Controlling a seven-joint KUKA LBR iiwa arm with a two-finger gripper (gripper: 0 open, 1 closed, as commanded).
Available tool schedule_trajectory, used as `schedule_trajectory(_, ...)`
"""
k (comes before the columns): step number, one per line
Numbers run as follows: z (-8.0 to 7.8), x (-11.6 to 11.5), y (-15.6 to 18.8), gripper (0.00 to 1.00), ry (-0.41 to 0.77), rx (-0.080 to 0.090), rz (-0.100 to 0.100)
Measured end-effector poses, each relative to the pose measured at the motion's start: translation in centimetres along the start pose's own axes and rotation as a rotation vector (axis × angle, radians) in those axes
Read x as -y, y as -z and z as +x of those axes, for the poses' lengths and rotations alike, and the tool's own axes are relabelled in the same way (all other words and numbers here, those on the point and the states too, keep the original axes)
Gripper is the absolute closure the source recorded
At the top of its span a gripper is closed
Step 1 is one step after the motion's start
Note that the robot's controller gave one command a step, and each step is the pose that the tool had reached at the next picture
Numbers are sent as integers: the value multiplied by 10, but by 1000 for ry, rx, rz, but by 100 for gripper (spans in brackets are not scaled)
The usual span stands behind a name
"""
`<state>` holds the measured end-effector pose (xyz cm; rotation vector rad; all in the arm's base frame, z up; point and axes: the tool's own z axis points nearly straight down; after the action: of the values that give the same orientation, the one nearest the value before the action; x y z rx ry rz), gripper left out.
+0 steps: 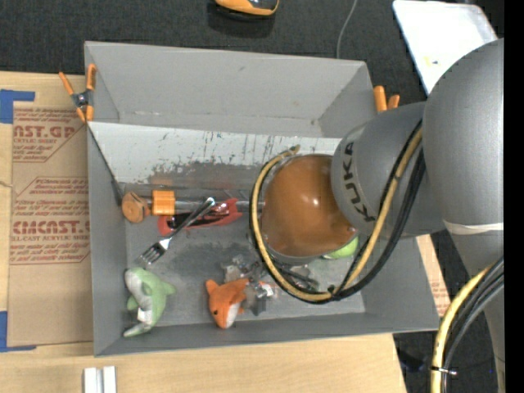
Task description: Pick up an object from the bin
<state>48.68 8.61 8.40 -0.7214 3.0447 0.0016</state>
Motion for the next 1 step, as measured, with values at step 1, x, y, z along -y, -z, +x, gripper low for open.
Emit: schedule_trajectory(1,0,0,0,100,0,0,0)
